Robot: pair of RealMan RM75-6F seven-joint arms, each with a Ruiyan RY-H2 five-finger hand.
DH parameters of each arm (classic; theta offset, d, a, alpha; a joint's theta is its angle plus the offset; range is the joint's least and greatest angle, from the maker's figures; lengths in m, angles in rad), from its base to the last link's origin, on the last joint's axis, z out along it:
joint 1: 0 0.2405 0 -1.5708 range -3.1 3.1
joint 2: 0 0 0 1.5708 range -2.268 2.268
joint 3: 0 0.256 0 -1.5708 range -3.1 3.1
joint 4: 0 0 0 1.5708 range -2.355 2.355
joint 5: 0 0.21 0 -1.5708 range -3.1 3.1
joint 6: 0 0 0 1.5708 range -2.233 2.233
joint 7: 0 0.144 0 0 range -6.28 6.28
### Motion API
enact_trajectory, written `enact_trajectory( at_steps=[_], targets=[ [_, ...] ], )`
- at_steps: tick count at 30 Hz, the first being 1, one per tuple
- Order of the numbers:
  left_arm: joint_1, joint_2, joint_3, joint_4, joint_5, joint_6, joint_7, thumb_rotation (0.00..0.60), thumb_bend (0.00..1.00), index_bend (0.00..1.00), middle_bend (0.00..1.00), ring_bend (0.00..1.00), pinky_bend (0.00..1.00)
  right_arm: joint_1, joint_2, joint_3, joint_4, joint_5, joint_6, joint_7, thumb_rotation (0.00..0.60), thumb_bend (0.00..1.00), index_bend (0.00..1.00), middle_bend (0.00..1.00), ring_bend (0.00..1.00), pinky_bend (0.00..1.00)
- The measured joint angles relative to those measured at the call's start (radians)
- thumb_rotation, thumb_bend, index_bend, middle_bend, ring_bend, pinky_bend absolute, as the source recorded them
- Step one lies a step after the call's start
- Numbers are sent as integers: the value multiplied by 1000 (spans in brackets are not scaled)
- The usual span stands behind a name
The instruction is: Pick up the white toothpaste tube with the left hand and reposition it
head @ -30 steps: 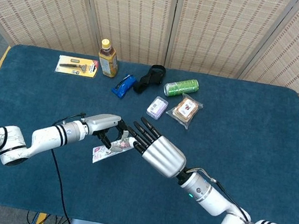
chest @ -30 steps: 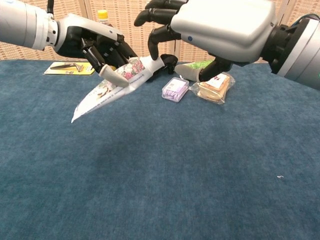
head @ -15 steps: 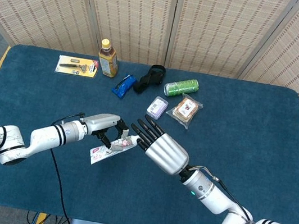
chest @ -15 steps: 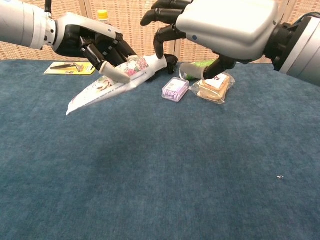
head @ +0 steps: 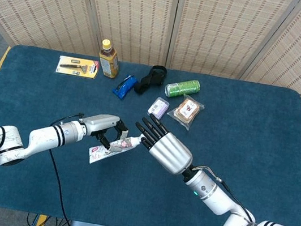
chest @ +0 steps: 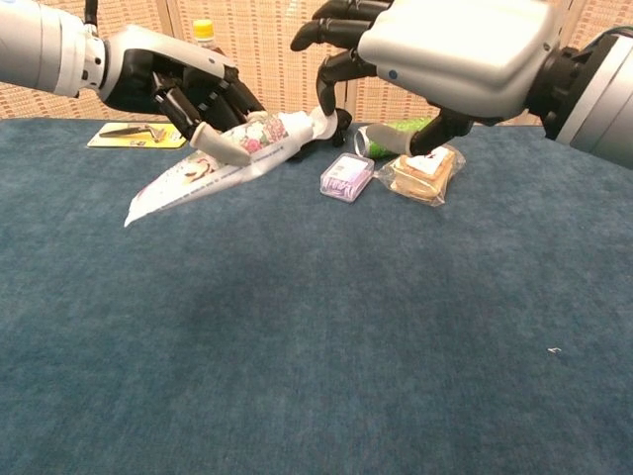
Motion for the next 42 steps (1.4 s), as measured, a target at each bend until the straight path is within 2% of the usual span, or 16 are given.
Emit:
enact_trajectory(
  at_steps=[29, 34, 42],
  targets=[
    [-7, 32, 29, -10, 29, 63, -58, 544, 469, 587, 665, 417, 111, -1, -27, -17, 46, 20, 31, 29, 600, 359, 393, 104, 0, 0],
    [4, 23, 33, 9, 25, 68, 11, 549, 469, 579, 661, 410, 112, -20, 11, -15, 18, 8, 76, 40, 600, 358, 393, 103, 0, 0],
    [49, -2, 46, 45, 7, 81, 266, 550, 469, 569, 646, 405, 111, -82, 109, -10, -33, 17, 151, 41, 600, 357, 393, 103, 0, 0]
  ],
)
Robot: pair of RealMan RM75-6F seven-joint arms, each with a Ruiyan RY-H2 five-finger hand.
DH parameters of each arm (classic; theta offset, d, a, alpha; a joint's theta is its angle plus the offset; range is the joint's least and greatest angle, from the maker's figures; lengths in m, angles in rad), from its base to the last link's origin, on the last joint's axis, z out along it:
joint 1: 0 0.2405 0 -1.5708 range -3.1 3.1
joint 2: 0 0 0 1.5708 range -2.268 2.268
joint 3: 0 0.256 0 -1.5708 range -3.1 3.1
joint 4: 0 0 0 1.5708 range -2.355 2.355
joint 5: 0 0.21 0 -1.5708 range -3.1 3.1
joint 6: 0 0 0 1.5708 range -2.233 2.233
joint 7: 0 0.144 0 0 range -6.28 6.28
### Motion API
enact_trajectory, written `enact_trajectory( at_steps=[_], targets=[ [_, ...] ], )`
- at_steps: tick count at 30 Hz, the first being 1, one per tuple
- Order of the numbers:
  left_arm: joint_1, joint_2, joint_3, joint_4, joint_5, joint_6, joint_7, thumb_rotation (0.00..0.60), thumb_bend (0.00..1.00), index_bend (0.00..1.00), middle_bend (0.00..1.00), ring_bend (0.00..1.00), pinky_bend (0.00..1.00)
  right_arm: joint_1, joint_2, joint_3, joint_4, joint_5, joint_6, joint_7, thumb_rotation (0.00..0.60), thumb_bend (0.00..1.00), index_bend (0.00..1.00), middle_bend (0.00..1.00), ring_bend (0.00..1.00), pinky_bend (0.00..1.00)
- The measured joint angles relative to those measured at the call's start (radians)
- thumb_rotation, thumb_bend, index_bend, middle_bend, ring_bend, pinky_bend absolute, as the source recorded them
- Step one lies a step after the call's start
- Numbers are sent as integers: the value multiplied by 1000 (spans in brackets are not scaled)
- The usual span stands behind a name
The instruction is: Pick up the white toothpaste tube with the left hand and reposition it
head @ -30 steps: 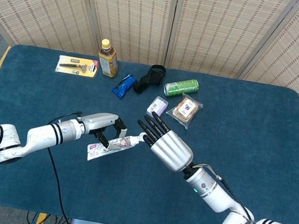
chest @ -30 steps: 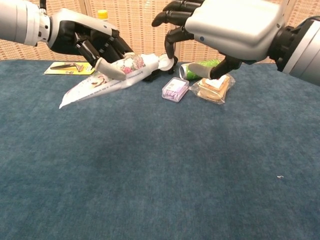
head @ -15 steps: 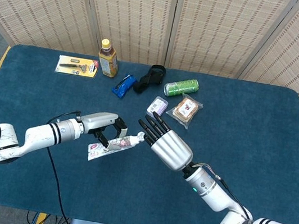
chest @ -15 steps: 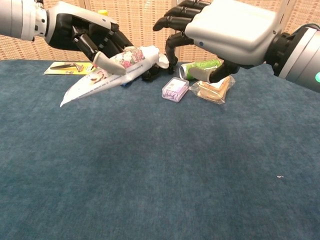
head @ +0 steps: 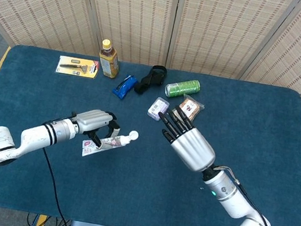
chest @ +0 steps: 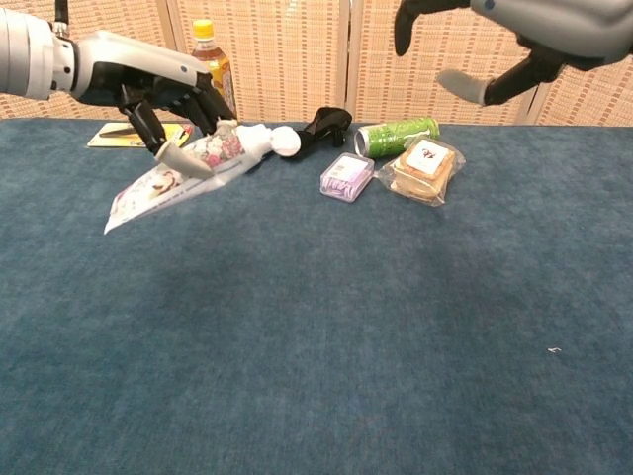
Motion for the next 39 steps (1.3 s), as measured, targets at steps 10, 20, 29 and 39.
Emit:
enact_trajectory(
  at_steps=[10, 20, 29, 39],
  targets=[
    [72, -58, 20, 72, -35, 9, 359, 550, 469, 545, 607, 393, 111, -66, 89, 0, -38, 9, 59, 2, 600, 357, 393, 102, 0, 0],
    [113, -116, 32, 154, -139, -79, 749, 493, 463, 168, 281, 148, 79, -94, 122, 4, -38, 53, 55, 3, 600, 357, 393, 102, 0, 0],
    [188, -79, -4, 96, -328, -59, 917, 438, 452, 56, 192, 88, 70, -135, 159, 6, -38, 81, 77, 19, 600, 357, 392, 102, 0, 0],
    [374, 14, -76, -35, -417, 176, 754, 561, 392, 65, 192, 92, 71, -203, 238, -23, -89, 164, 65, 75, 600, 343, 324, 162, 0, 48]
  ],
)
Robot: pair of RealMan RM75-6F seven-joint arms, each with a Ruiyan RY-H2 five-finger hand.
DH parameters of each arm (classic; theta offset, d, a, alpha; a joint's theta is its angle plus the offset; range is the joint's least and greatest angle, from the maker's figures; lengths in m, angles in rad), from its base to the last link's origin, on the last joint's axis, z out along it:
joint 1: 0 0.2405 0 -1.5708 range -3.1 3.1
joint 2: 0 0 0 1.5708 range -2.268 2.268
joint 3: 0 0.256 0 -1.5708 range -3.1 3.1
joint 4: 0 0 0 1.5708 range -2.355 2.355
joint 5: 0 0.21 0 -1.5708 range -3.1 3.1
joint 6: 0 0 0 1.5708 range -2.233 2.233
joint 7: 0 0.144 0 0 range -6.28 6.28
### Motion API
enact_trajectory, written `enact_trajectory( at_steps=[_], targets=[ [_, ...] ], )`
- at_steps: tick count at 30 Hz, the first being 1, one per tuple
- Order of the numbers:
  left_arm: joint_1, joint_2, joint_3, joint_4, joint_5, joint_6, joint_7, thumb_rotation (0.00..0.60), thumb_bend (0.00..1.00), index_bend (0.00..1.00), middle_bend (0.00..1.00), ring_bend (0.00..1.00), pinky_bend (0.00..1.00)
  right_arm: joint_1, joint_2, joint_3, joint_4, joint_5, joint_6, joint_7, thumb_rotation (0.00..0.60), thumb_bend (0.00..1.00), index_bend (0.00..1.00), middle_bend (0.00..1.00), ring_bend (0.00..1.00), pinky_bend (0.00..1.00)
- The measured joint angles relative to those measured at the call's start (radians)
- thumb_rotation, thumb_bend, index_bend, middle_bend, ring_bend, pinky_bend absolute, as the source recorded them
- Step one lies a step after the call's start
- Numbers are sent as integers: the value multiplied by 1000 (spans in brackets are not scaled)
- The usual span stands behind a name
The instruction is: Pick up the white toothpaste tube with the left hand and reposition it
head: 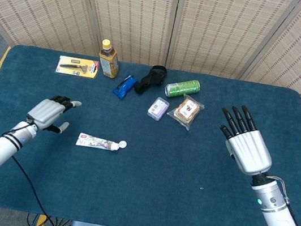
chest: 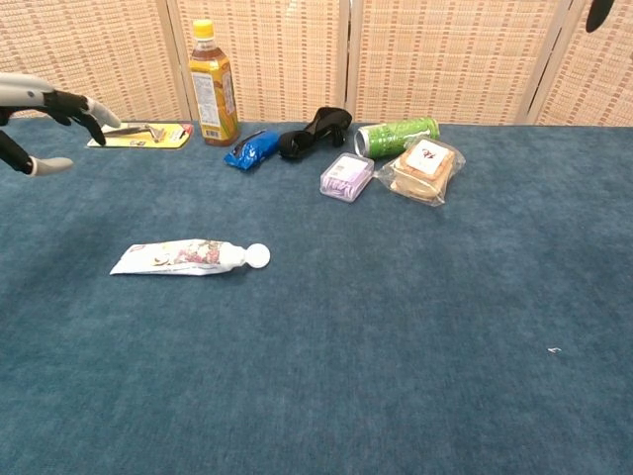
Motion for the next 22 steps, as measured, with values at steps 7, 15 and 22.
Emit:
enact_trajectory(
  at_steps=[7, 15, 22],
  targets=[
    [146, 18, -15, -37, -12, 255, 27, 554, 351, 81, 191, 92, 71, -79, 45, -36, -34, 61, 10, 96, 600, 220, 193, 207, 51, 184],
    [369, 10, 1, -87, -34, 503, 122, 552, 341, 84, 175, 89, 52, -179, 76, -77, -81, 116, 65, 109, 600, 115, 118, 137, 4, 76],
    [474, 7, 18, -130, -37, 595, 175, 574, 340, 114, 175, 89, 52, -248, 54, -98, -97, 143, 128, 68, 600, 115, 117, 133, 0, 70]
  ],
)
